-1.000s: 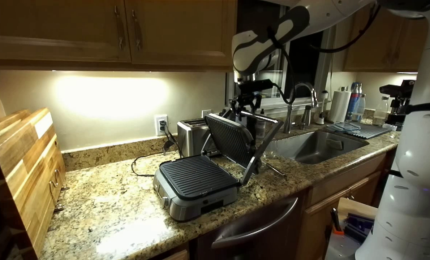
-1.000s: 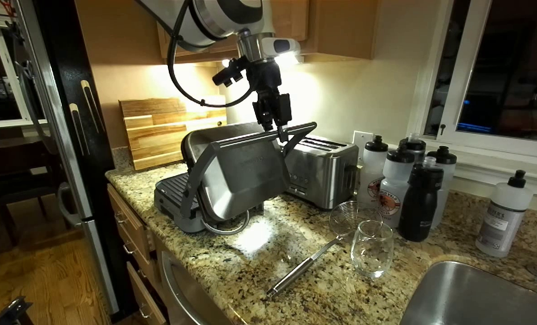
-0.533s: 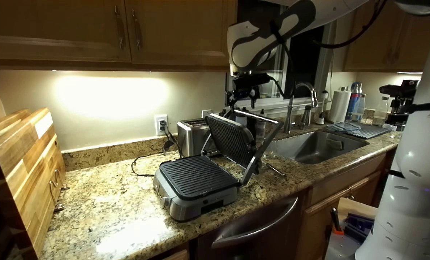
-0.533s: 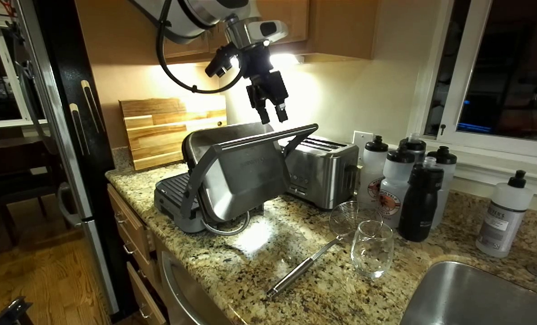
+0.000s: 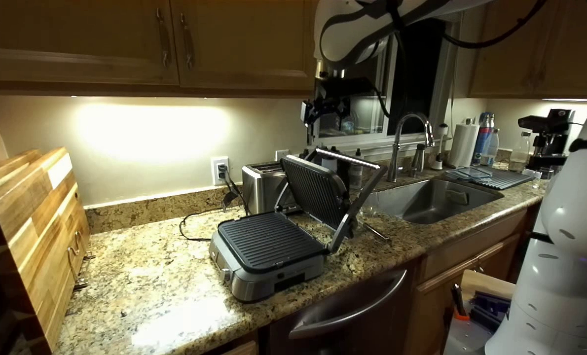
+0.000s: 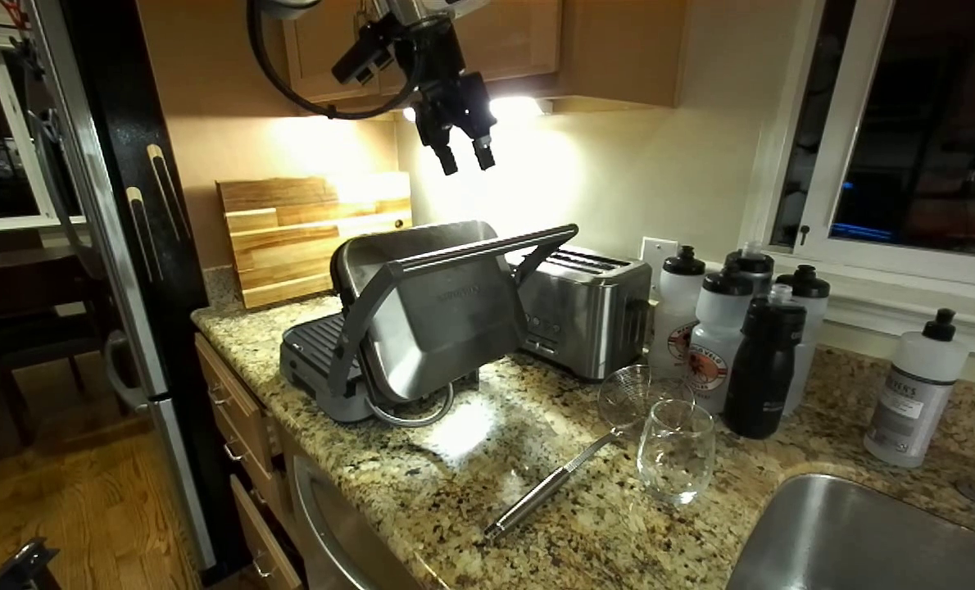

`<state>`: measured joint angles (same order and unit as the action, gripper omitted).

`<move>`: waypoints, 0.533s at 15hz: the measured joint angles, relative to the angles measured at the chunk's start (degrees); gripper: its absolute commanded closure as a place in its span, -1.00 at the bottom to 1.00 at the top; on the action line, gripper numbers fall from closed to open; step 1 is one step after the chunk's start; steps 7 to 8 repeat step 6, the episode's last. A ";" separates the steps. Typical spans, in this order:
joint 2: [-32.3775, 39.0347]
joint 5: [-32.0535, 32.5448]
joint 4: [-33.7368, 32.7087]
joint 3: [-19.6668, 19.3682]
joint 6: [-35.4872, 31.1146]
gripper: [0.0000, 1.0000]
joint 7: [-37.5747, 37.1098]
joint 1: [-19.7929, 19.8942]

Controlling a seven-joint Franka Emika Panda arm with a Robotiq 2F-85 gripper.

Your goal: Open the sandwich maker

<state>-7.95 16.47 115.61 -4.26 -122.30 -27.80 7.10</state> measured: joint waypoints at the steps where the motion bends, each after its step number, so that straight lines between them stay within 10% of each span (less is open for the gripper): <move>1: -0.68 -0.57 0.12 0.19 0.10 -1.00 0.81 -0.08; 8: -1.34 -0.70 0.14 0.78 0.54 -1.00 1.10 -0.12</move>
